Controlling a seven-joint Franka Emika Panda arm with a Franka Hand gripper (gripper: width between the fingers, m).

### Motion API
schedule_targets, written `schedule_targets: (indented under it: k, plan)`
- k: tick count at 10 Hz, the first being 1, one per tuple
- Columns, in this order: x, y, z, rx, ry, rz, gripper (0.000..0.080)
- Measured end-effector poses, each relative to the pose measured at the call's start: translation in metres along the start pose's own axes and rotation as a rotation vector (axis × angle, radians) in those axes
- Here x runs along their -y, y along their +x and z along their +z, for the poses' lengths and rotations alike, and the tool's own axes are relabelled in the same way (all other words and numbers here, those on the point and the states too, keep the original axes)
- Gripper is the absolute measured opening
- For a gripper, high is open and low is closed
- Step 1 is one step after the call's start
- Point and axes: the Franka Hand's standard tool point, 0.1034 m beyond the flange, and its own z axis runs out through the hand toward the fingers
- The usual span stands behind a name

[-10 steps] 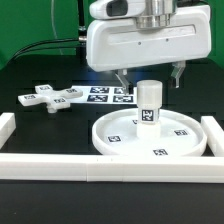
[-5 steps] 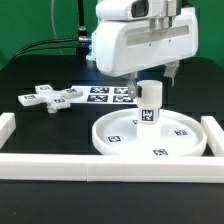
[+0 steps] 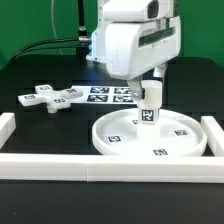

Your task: Assemble round table

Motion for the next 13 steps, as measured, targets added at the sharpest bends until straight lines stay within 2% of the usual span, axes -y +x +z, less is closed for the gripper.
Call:
schedule_targets:
  k: [1,2,3,4,7,13]
  plan:
    - [-0.0003,-0.0006,0.0000,0.003,-0.002,-0.039,0.0649]
    - [0.0000,-0.0007,0.0002,0.004,-0.001,-0.026,0.0518]
    - [0.0001,-0.0008,0.0003,0.004,-0.001,-0.025,0.0518]
    - [0.0001,-0.0008,0.0003,0.004,-0.001,-0.024,0.0409]
    - [0.0004,-0.0002,0.0004,0.002,0.000,0.022,0.0409]
    - [0.0044,0.0014,0.0014,-0.025,-0.005,0.734,0.0409]
